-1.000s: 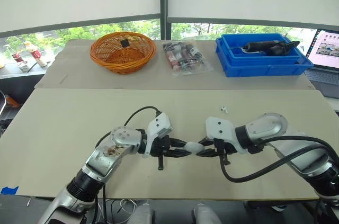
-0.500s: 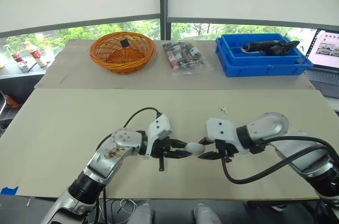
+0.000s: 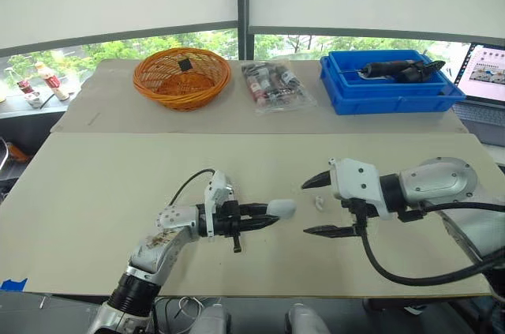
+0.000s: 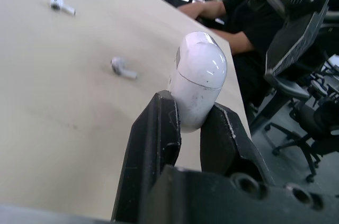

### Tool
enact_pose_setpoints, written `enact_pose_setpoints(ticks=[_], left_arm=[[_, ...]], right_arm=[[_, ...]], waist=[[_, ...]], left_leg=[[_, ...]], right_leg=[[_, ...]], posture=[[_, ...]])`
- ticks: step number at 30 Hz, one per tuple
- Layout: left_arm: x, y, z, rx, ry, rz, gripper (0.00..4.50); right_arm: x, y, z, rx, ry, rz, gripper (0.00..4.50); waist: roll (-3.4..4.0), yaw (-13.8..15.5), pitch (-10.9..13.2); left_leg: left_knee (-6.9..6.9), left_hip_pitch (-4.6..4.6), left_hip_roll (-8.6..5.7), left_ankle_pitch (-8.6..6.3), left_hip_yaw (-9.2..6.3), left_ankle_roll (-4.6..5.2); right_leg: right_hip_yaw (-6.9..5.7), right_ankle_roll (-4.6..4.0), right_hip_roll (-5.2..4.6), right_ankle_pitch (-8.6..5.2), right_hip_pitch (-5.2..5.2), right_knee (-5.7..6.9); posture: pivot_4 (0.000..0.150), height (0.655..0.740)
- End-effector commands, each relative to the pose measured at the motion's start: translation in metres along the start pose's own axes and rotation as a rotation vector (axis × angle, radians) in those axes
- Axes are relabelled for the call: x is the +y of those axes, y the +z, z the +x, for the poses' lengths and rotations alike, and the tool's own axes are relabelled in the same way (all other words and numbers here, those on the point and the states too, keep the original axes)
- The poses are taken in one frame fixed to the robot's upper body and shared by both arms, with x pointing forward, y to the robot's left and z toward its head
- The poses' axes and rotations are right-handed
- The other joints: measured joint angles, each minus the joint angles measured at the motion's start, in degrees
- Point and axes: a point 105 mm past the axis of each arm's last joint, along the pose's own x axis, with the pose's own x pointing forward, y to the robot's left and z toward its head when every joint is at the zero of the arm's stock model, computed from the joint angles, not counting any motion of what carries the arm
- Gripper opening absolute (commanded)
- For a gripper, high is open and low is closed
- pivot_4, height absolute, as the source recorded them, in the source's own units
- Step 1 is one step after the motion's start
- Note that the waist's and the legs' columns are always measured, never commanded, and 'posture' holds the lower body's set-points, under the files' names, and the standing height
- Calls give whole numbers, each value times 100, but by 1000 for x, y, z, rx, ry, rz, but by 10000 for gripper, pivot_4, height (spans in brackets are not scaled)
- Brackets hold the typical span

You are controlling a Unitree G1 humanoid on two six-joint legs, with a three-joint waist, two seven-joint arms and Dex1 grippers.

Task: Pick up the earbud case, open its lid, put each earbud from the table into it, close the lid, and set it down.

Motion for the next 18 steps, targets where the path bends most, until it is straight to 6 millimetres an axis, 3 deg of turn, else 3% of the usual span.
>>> enact_pose_setpoints(ticks=[1, 9, 18], left_arm=[[-7, 15, 6, -33, -49, 80, 5048], [-13, 15, 6, -19, -68, 105, 5048], [-14, 18, 7, -25, -72, 63, 5048]], right_arm=[[-13, 10, 2, -15, -65, -32, 45000], [-25, 12, 6, -25, -102, -20, 45000], [-22, 9, 8, -10, -86, -51, 45000]], waist=[[0, 2, 0], [0, 0, 0], [0, -1, 0]], left_leg=[[0, 0, 0, 0, 0, 0], [1, 0, -1, 0, 0, 0], [1, 0, -1, 0, -1, 0]], right_leg=[[0, 0, 0, 0, 0, 0], [-1, 0, 0, 0, -1, 0], [-1, 0, 0, 0, 0, 0]], posture=[[1500, 7400], [1500, 7400], [1500, 7400]])
